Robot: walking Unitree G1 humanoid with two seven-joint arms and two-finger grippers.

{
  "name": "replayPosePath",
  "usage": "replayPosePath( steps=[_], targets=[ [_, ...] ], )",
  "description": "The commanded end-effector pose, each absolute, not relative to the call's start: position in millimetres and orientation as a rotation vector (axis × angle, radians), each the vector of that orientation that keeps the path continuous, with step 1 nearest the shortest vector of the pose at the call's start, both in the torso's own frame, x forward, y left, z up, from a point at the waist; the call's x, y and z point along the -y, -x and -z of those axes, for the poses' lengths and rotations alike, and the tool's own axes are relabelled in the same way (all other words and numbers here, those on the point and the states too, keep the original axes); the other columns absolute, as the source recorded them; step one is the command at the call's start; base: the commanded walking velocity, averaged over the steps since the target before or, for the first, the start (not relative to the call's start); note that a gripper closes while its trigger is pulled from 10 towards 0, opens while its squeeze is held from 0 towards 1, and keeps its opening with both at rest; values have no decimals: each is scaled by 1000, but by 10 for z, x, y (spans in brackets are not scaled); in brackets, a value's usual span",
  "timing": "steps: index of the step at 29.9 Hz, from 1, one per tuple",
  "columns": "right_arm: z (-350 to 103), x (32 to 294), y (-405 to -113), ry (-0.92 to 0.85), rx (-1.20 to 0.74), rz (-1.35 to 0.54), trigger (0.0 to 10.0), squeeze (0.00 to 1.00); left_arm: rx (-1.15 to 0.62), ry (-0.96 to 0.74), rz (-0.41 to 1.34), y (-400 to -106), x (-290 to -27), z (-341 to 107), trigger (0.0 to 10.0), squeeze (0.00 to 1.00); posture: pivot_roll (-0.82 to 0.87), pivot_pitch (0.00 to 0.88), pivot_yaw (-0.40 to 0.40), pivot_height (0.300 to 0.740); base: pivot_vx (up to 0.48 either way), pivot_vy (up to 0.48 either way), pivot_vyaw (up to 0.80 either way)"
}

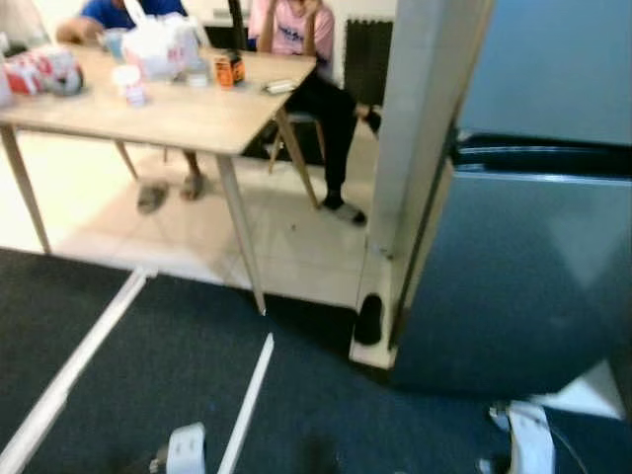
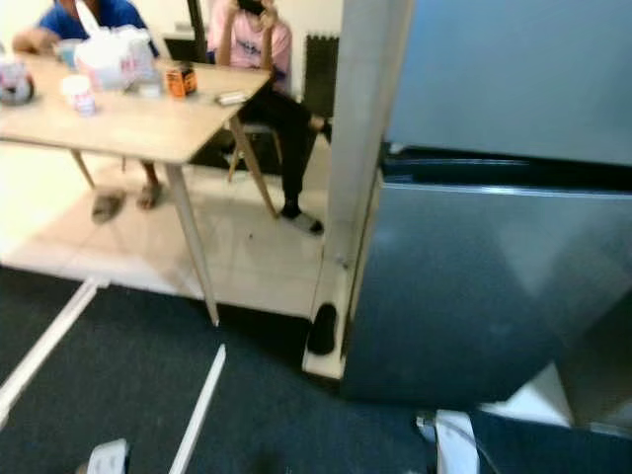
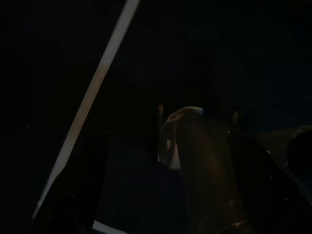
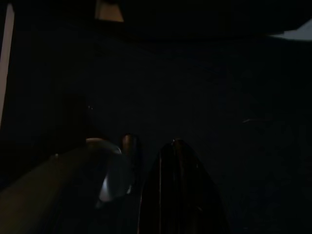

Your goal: Restocking fridge

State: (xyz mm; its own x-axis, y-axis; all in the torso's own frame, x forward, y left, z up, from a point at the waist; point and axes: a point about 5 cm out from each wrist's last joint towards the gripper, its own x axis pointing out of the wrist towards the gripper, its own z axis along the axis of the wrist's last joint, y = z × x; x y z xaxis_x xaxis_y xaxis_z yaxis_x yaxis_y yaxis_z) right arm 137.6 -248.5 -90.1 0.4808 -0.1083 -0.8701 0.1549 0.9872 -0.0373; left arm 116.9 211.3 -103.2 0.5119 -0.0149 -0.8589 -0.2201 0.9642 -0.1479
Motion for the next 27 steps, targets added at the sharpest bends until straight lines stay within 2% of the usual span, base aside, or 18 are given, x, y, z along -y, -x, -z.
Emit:
replayPosePath(
  steps=[1, 22, 27],
  targets=[
    [884, 2536, -1384, -46, -1049, 189, 10000, 0, -1031, 237, -114, -1191, -2115, 1026, 10000, 0, -36, 0, 11, 740, 251, 0, 0],
    [874, 2552, -1402, -35, -1043, 212, 10000, 0, -1030, 241, -112, -1192, -2105, 1028, 10000, 0, -38, 0, 11, 740, 327, 0, 0],
    [875, 2553, -1401, -33, -1041, 219, 10000, 0, -1022, 255, -114, -1198, -2102, 1025, 10000, 0, -38, 0, 11, 740, 48, 0, 0]
  ],
)
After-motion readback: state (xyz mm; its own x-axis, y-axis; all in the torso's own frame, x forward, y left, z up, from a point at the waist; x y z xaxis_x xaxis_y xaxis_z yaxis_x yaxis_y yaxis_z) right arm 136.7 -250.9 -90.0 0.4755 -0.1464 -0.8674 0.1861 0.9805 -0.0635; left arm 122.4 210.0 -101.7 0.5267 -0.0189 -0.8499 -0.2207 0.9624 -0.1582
